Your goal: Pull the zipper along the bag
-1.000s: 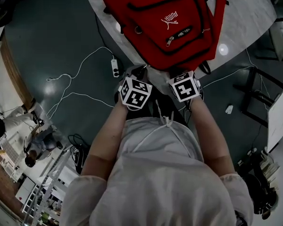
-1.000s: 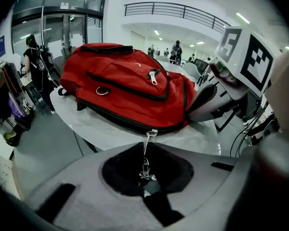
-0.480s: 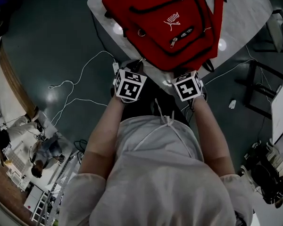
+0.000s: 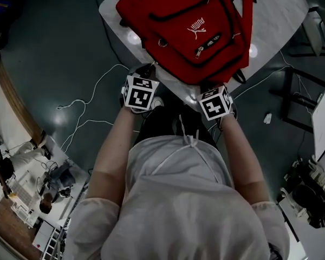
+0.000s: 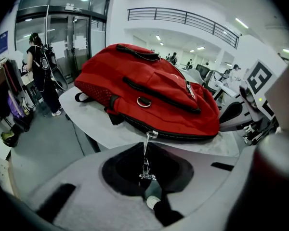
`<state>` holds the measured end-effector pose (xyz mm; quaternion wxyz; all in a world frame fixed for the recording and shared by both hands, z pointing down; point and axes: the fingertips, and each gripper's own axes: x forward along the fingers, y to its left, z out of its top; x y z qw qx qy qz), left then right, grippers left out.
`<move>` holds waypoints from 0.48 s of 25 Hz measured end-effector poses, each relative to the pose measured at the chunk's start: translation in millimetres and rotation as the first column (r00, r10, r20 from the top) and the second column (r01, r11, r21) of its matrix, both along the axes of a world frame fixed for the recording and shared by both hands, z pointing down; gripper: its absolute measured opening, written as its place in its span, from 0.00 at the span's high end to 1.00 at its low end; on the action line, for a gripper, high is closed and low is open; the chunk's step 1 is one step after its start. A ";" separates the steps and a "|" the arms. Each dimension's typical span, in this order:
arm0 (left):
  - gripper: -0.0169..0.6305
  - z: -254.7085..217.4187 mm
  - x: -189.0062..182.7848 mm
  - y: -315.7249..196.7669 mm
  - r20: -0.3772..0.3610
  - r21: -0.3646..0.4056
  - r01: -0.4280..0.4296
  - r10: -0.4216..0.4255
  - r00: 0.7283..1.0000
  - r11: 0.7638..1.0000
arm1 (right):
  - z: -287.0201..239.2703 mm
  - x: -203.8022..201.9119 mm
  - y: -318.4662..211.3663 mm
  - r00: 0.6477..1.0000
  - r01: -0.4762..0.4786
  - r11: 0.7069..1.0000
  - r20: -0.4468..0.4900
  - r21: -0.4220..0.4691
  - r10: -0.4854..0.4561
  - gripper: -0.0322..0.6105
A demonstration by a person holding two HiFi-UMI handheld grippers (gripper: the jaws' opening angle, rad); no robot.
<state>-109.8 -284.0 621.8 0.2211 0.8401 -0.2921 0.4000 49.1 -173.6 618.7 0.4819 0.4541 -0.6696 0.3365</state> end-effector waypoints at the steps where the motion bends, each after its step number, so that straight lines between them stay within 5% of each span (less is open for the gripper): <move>1: 0.92 -0.4 -2.1 -3.6 0.000 0.000 0.000 0.000 1.000 1.000 | 0.0 -0.3 0.1 1.000 -0.006 1.000 -0.001 -0.001 0.006 0.91; 12: 0.92 -2.0 -17.9 -46.6 0.037 0.018 -0.031 0.031 0.999 0.999 | -0.8 1.8 -0.4 0.996 -0.087 0.996 0.016 0.009 0.087 0.91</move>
